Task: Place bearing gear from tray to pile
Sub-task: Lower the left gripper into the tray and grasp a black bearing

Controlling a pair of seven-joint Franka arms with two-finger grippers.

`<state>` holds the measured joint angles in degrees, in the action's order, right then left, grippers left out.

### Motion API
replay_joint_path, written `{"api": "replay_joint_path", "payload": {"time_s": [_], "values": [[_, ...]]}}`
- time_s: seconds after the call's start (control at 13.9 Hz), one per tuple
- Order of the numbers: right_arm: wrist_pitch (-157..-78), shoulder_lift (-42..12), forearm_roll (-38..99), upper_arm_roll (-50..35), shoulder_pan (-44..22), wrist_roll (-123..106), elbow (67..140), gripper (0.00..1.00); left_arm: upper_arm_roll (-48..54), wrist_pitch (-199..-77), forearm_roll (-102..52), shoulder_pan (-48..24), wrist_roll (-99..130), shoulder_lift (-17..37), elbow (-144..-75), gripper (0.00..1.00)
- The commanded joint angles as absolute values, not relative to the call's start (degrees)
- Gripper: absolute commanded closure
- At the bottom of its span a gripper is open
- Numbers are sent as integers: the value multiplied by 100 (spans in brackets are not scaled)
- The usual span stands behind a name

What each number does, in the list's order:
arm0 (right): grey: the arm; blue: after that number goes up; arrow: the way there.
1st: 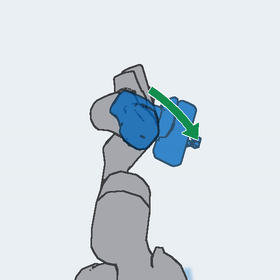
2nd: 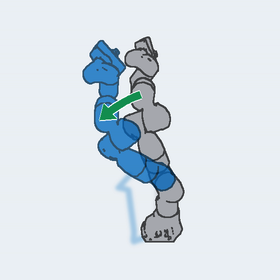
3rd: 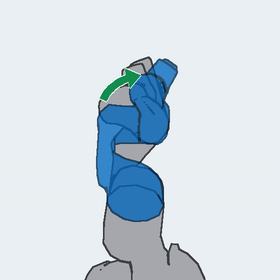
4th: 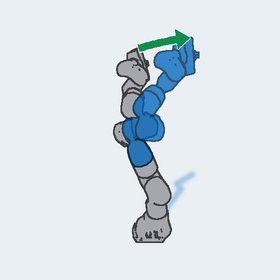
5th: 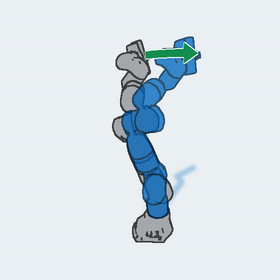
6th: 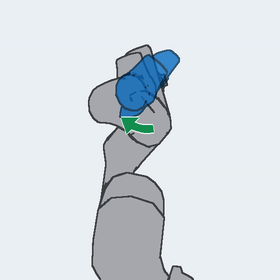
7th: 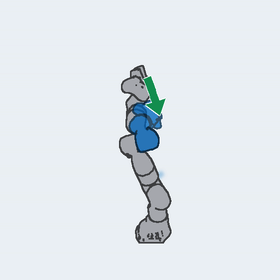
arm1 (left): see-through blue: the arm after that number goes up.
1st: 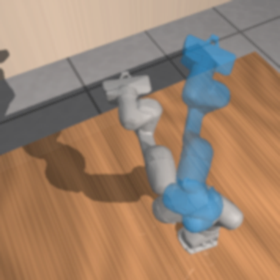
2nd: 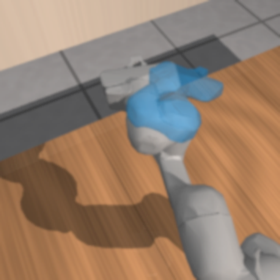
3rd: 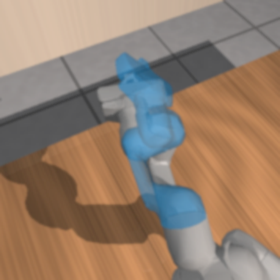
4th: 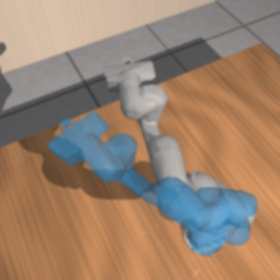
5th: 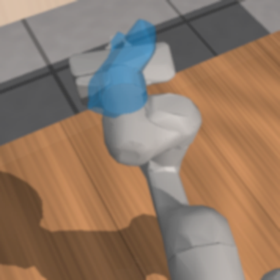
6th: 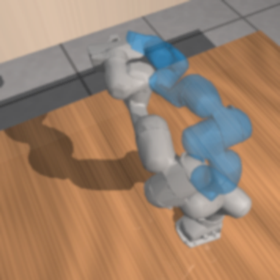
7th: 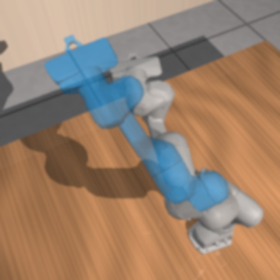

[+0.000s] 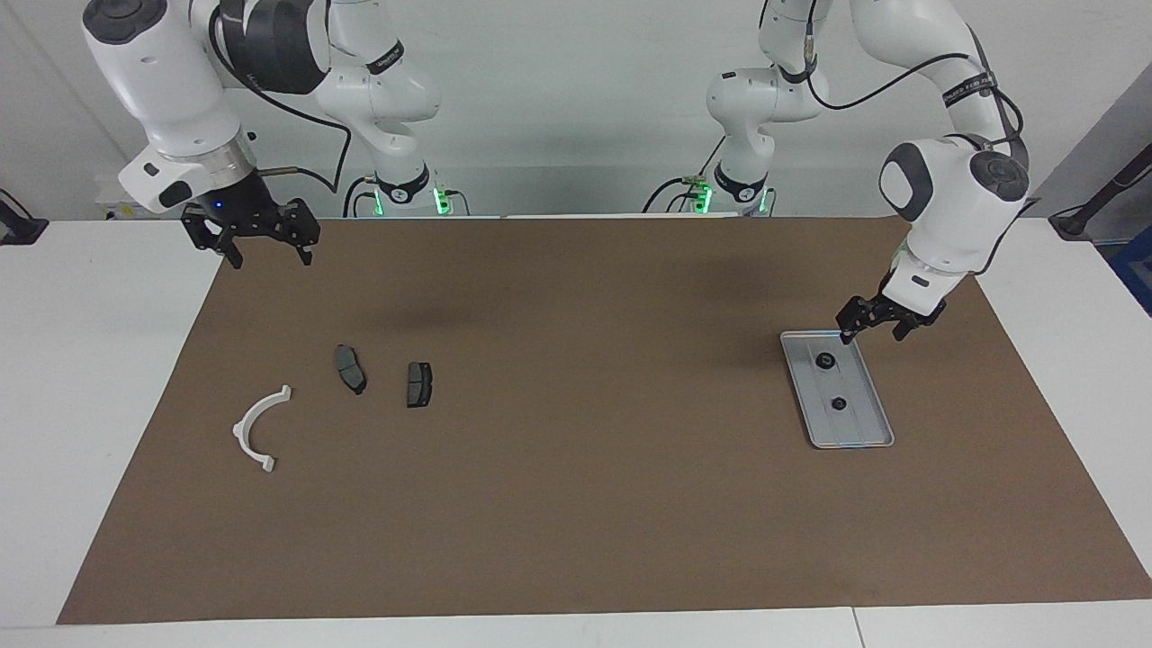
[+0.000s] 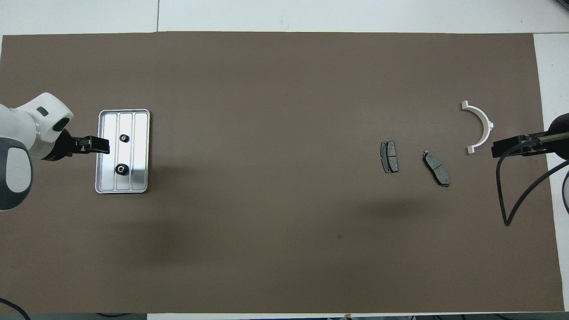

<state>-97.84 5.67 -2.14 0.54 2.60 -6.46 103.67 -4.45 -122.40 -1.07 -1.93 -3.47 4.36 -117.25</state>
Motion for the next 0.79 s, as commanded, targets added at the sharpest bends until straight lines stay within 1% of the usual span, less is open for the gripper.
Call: {"api": "replay_joint_path", "payload": {"time_s": [0.0, 0.14, 0.22, 0.29, 0.36, 0.57, 0.72], "values": [[-9738, 633, -105, 53, 290, -721, 10424, 0, -422, -12436, -44, -167, -404, 667, -11821, 0], [-9729, 642, -97, 53, 290, -729, 10415, 0, -422, -12821, -44, -167, -413, 799, -12048, 7], [-9686, 633, -105, 44, 290, -738, 10389, 0, -413, -13041, -44, -167, -413, 835, -12172, 13], [-9677, 633, -105, 44, 290, -712, 10380, 0, -413, -13130, -44, -167, -413, 896, -12269, 22], [-9677, 650, -105, 35, 281, -686, 10371, 0, -413, -13148, -53, -184, -378, 949, -12287, 28], [-9633, 694, -35, 9, 290, -581, 10187, 0, -413, -13157, -53, -237, -316, 1063, -12296, 29], [-9571, 703, -35, 18, 299, -571, 10195, 0, -413, -13105, -53, -229, -316, 1063, -12322, 33]]}}
